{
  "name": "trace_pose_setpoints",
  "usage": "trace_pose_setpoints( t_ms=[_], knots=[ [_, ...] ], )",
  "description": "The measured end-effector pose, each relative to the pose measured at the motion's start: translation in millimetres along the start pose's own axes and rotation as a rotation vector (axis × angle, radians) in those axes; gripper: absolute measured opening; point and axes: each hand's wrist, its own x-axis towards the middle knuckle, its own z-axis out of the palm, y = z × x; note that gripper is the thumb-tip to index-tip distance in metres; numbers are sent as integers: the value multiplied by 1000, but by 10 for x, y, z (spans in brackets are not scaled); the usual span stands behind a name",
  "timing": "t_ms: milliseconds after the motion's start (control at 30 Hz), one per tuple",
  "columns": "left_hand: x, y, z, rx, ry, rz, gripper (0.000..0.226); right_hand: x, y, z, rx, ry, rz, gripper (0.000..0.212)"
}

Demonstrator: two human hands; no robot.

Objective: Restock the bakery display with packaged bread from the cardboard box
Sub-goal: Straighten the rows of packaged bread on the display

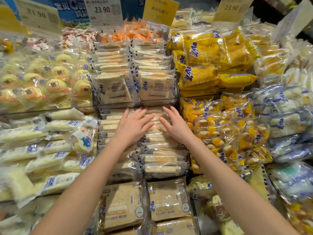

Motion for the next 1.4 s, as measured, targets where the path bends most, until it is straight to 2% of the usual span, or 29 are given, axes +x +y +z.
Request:
trace_pose_setpoints(
  t_ms=[167, 267, 367, 533, 633, 733, 833, 900, 967, 1167, 1300, 1400],
  knots=[
    [3, -35, -28, -85, 7, 19, 60, -40, -27, -8, -62, 85, 45, 62],
    [-59, -160, 38, -132, 98, 91, 58, -109, -22, -35, -81, 58, -21, 58],
    [-105, -216, 60, -147, 177, 168, 66, -147, 3, -78, 2, 52, -15, 55],
    [-43, -165, 25, -24, 67, 217, 57, -168, -9, -27, 53, 243, 27, 44],
    [44, -71, -10, -19, -15, 205, 48, -191, 19, -34, 83, 174, 3, 39],
    [86, -12, -13, -53, -36, 234, 47, -149, 52, -70, 60, 187, 2, 34],
    [21, -112, -49, -286, 134, 142, 43, -63, 54, -71, -7, 229, 16, 29],
    [-47, -249, -45, -316, 182, 69, 41, -21, 39, -43, -60, 262, 6, 20],
    [-101, -347, -45, -302, 154, 52, 44, 7, 19, -11, -133, 270, -20, 13],
    [-54, -395, -109, -266, 149, 36, 42, -6, 84, -139, -165, 359, -108, 11],
    [-68, -370, -107, -230, 112, 59, 44, 46, 124, -108, -161, 249, -104, 20],
    [-78, -328, -98, -170, 54, 62, 43, 45, 139, -50, -155, 238, -67, 22]
  ],
)
